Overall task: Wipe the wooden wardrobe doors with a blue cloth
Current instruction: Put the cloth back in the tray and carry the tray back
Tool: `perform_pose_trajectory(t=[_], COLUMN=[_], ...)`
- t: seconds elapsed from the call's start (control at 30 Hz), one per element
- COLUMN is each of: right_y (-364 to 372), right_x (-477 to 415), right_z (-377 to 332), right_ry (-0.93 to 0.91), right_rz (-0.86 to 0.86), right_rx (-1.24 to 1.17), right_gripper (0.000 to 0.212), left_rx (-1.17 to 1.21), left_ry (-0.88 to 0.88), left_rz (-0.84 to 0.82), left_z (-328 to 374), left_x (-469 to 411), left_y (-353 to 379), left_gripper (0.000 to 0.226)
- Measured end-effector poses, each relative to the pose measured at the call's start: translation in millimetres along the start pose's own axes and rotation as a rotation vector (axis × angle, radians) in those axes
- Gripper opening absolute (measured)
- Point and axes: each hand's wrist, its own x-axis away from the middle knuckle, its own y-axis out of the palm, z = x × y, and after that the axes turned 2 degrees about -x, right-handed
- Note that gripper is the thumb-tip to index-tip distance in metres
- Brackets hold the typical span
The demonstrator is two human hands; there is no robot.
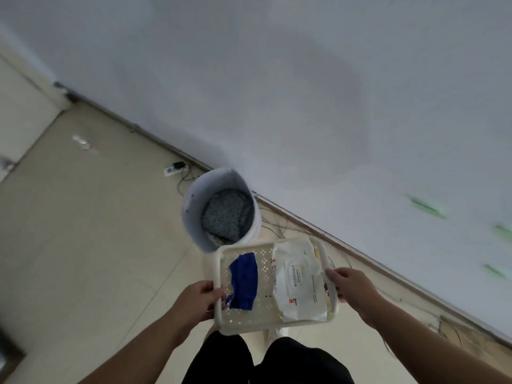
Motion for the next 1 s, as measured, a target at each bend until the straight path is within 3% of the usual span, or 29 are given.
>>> perform_pose_trajectory(t=[0.27,0.53,1.0], right_y=[66.9,189.1,383.3], right_x=[8.0,49.1,106.6], right_z=[-38.6,-65.5,-57.2], right_ry=[-0.106,-0.185,-0.234], right_rz=[-0.239,-0.415,-0.711], right_rx=[0.227,0.484,0.847], right_gripper=[0.025,0.025,0.028], left_rx=[0.282,0.634,1.078], left_ry=[-0.011,-0.047,-0.083], left_rz=[0.234,0.406,0.687], left_z=[-94.0,-217.8,-372.3], left_x=[73.9,143.6,239.5], left_y=[-35.2,-62.3,-56.9], left_gripper=[0.015,0.013,0.013])
